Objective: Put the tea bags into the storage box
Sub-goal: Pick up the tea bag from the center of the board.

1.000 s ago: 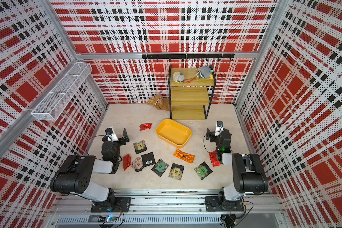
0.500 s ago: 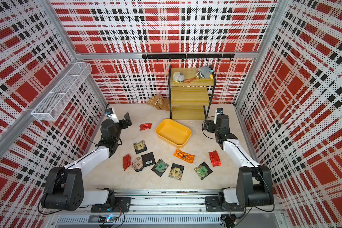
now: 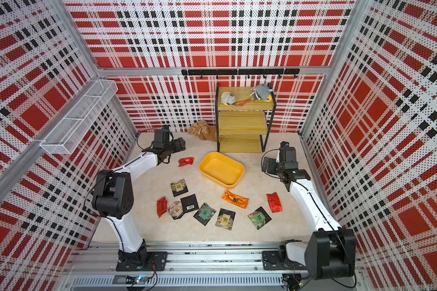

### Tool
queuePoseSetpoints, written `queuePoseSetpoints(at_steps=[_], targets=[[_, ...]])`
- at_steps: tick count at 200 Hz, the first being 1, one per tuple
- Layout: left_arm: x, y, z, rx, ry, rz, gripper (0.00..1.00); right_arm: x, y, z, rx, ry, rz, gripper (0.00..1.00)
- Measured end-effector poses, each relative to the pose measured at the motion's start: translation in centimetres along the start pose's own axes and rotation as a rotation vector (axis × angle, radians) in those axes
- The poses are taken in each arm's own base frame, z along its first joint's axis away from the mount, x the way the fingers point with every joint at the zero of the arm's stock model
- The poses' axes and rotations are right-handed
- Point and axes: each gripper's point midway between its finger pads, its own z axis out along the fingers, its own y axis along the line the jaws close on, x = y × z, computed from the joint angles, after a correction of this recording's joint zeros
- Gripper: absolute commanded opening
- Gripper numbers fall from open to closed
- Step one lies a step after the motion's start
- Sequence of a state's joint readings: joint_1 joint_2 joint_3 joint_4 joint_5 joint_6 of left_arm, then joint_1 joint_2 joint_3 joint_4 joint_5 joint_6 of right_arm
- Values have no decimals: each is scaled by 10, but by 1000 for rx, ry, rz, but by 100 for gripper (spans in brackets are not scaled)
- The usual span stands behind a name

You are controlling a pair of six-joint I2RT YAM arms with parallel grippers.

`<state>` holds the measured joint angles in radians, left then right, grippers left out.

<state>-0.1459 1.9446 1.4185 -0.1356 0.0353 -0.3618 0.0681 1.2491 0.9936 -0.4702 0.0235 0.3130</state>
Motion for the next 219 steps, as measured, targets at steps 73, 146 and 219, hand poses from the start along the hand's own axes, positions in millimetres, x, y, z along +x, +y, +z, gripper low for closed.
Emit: queuePoseSetpoints(at_steps=[73,146,219], targets=[[57,0,47,-16,225,-46,78,17,-5,-16,20,64,-9,100],[76,18,43,-111,277,-19,94,21,-7,-20,30,94,-19,100],[96,15,37,-162,331,59,91,24,-7,-18,35,126,-19,100]])
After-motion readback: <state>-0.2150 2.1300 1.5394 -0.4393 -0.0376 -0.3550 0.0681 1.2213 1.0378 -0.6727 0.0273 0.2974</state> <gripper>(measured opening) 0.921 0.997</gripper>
